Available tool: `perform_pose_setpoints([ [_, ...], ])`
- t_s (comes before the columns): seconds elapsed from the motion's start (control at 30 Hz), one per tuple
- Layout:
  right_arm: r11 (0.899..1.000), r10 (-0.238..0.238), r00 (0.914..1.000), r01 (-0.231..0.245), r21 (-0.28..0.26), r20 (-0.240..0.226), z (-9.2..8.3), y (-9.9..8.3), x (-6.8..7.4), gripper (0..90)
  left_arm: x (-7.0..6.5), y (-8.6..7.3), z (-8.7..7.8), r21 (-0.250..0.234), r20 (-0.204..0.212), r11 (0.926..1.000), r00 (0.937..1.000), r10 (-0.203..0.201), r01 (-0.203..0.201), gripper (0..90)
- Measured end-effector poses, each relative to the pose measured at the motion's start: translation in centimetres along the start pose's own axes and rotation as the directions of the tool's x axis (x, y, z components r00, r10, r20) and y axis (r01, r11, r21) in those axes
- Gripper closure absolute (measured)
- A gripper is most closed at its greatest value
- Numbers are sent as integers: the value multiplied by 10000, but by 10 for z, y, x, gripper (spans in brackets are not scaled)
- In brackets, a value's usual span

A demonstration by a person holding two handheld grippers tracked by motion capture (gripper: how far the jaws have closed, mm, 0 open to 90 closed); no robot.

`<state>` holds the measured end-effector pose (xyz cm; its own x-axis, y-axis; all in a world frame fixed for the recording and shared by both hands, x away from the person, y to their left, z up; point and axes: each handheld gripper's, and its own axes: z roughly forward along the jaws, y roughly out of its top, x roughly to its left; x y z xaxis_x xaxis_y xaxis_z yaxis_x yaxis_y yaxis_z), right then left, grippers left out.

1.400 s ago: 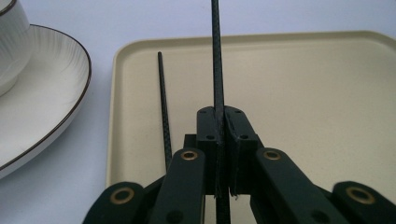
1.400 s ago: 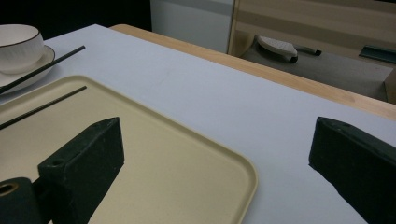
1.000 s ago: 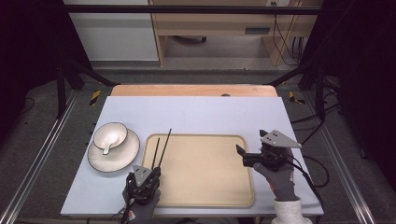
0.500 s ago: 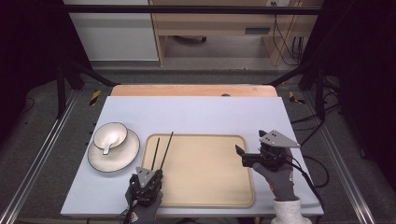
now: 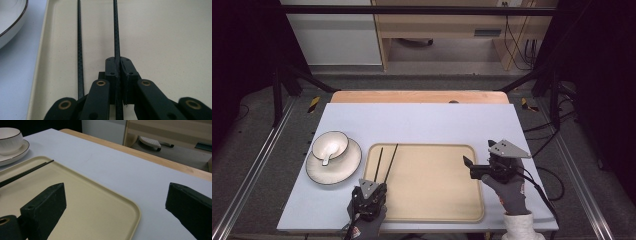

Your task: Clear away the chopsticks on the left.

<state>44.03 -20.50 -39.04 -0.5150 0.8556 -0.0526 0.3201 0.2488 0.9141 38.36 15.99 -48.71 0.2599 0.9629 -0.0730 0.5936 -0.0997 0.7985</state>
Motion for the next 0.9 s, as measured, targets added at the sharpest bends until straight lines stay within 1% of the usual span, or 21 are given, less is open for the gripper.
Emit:
perform_pose_setpoints([
  [0.3,10000,-3,10000,3,-21,-3,0,0,1,33,-1,1,0,81,17,9999,9999,130,-130,838],
  [0.43,10000,27,10000,-27,-39,-13,0,0,0,32,0,3,-1,66,104,9998,9998,197,-197,809],
  [0.5,10000,46,10000,-46,-66,2,-1,0,0,31,1,6,-5,-78,160,9998,9997,173,-172,779],
  [0.57,9999,43,10000,-43,-93,12,-1,1,-1,31,3,11,-9,-128,217,9996,9995,246,-243,743],
  [0.6,9999,53,10000,-53,-100,16,-2,1,-1,30,6,15,-13,-323,362,9992,9990,266,-254,729],
  [0.63,9999,52,10000,-52,-116,26,-2,1,-1,30,8,18,-16,-419,480,9988,9984,292,-272,705],
  [0.67,9999,68,10000,-68,-106,22,-2,1,-1,30,11,22,-18,-472,536,9981,9976,431,-406,683],
  [0.7,9999,81,10000,-80,-122,36,-3,1,-1,30,14,26,-21,-566,709,9967,9956,614,-574,651],
  [0.73,9999,66,10000,-66,-146,40,-3,1,-1,29,14,26,-21,-566,709,9967,9956,614,-574,611],
  [0.77,9999,40,10000,-39,-160,30,-4,1,-2,29,19,35,-25,-729,1049,9948,9913,790,-716,578],
  [0.8,9998,89,10000,-88,-178,44,-4,1,-2,29,22,39,-27,-761,1272,9927,9866,1025,-934,545],
  [0.83,9998,113,9999,-112,-185,39,-4,2,-2,29,25,43,-29,-821,1432,9900,9817,1252,-1143,505],
  [0.9,9998,75,10000,-74,-206,50,-5,2,-3,28,29,50,-32,-905,1521,9835,9737,1694,-1569,450],
])
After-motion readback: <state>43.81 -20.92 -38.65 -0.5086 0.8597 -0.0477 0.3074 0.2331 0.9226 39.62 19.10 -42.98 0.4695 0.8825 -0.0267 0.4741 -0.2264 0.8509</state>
